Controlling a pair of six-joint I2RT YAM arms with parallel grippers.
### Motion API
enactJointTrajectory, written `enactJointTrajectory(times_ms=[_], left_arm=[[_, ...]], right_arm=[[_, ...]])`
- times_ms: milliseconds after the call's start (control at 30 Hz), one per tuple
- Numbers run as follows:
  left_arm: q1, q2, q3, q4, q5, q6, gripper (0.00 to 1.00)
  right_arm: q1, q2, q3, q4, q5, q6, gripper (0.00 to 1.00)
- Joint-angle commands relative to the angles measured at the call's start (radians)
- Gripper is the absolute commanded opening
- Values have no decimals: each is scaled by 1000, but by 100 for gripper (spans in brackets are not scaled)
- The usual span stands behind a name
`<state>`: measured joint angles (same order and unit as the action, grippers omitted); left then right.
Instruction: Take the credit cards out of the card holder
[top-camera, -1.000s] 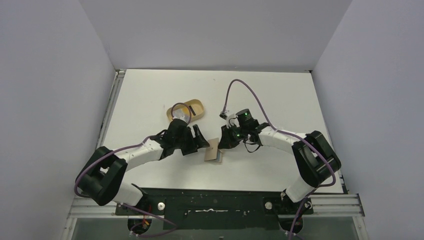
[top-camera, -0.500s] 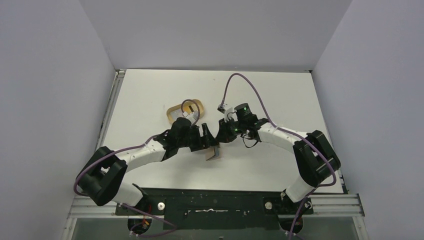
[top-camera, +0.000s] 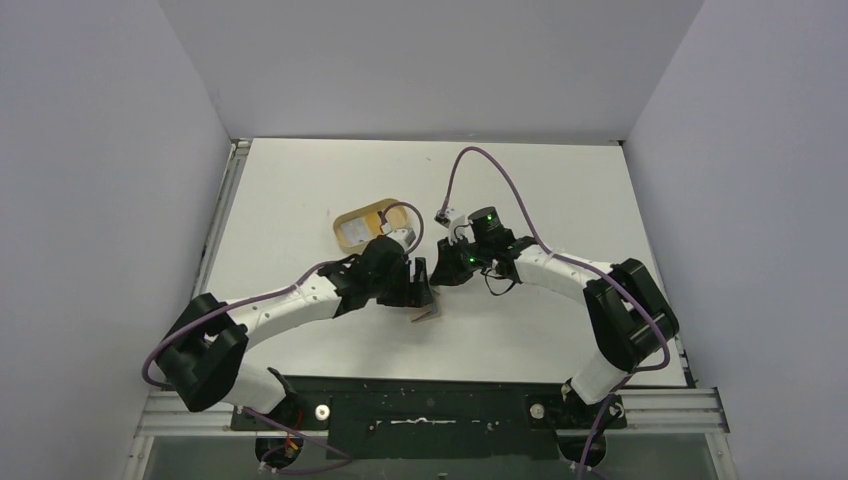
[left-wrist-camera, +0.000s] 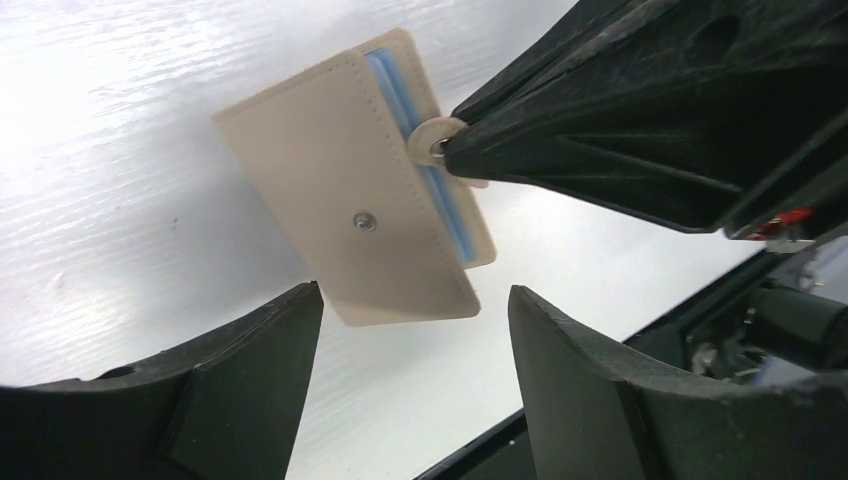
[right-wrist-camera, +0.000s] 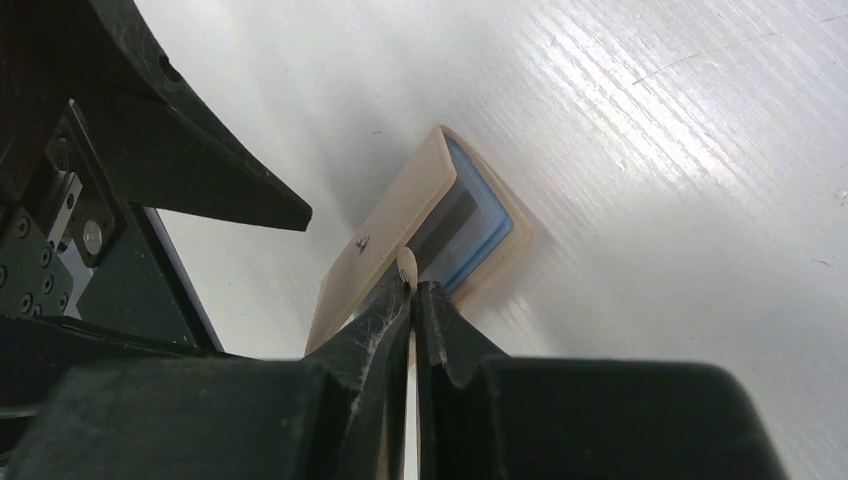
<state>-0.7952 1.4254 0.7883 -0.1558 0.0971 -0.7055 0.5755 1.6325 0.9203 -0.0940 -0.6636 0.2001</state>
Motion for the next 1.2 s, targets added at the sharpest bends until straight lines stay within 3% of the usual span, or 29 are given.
enactJointTrajectory(times_ms=[0,267,667,1167], left_arm=[[-38,14,88,-149,-144,85,66],[-63,47,111,-173,-219,63,66],[-65,1,23,49,-135,-11,71],[-113,26,71,-30,-273,-28,73]], right_arm=[[-5,10,47,53,-21,3,0],[-5,14,48,49,-21,3,0],[-6,17,48,45,-18,2,0],[-6,3,29,49,-18,5,0]])
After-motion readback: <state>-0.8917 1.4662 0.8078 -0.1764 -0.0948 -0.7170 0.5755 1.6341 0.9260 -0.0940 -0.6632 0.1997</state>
